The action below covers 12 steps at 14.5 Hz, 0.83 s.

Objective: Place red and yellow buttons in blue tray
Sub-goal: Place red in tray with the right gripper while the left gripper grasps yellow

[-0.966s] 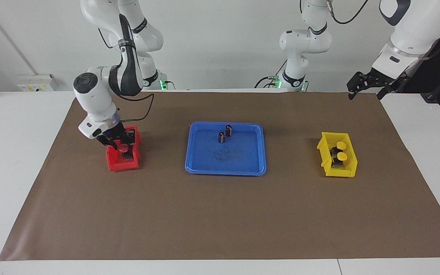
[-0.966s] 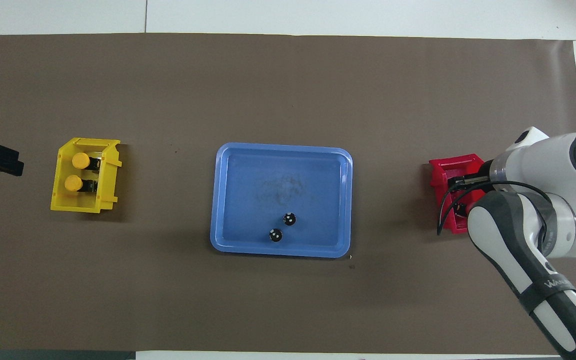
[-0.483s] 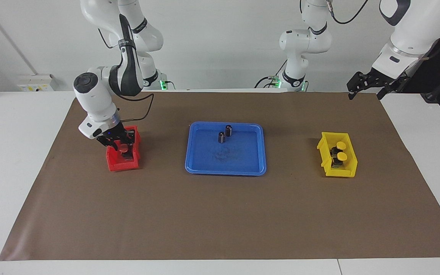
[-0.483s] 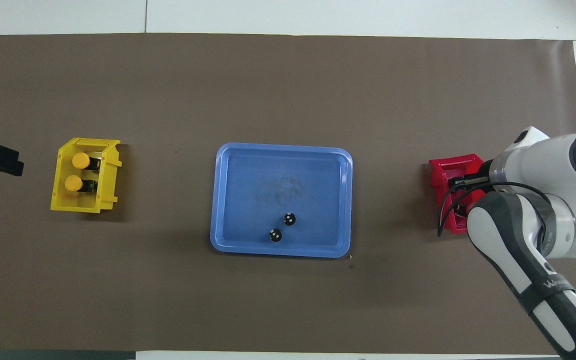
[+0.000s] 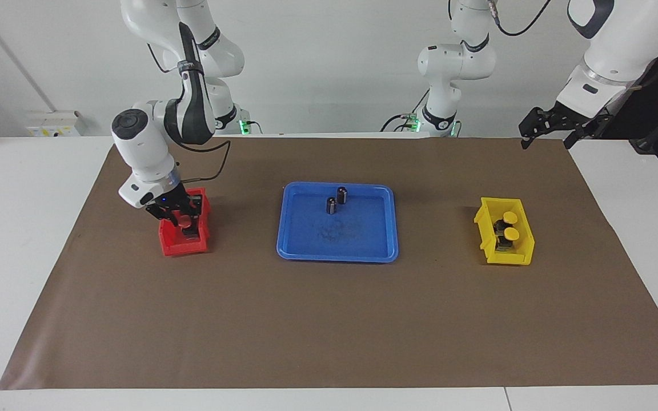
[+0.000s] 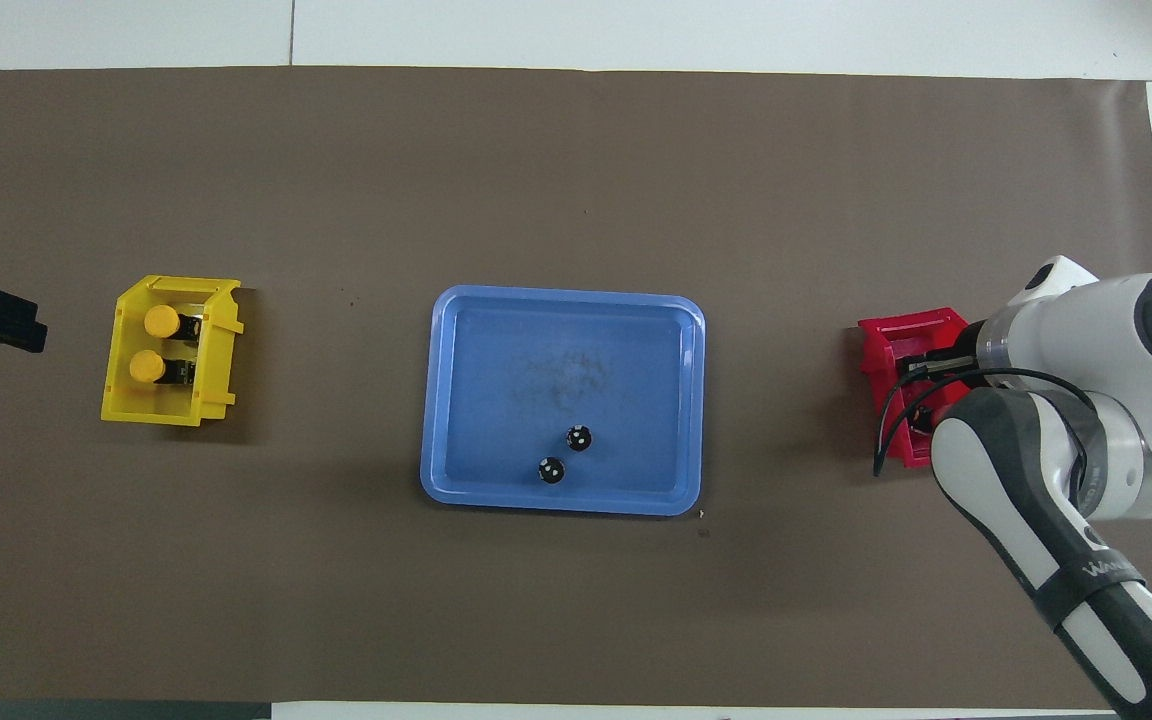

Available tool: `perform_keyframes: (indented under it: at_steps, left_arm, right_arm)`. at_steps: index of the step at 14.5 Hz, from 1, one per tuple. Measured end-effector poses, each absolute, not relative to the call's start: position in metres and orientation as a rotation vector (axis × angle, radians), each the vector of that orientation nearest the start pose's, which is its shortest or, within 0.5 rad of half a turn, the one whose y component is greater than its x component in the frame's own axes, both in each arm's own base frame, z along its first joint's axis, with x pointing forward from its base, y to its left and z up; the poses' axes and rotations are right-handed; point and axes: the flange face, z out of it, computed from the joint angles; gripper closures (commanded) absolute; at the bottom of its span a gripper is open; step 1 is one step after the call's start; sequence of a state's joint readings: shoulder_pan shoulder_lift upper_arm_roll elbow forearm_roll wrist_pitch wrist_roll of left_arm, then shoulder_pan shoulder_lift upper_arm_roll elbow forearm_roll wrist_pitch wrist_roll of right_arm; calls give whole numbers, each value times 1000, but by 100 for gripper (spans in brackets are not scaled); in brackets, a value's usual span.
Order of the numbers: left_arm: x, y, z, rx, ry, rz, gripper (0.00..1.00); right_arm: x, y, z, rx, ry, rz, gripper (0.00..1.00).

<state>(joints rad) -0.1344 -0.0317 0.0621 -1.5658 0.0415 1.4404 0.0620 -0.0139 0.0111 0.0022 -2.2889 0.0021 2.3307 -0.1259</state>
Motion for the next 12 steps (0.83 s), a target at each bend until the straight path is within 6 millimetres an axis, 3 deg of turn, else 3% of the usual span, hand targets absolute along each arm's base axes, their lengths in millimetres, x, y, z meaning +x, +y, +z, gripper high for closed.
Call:
perform_keyframes:
  at_steps: [2,5,9,10,12]
  left_arm:
    - [530,-33,633,-3092,203,145,0]
    - [530,-34,633,-3091,205,145,0]
    - [530,-34,633,-3091,205,145,0]
    - [530,-33,633,-3092,204,145,0]
    - [530,-33,633,-3092,203,146,0]
  right_arm:
    - [519,-6,350,-3137,-177,-49,77]
    - [528,-5,369,-3134,-190,7,77]
    - [560,-2,457,-3126,-235,99,77]
    - [569,7,481,-3124,-256,96,77]
    - [588,53,518,-3129,-238,63,77]
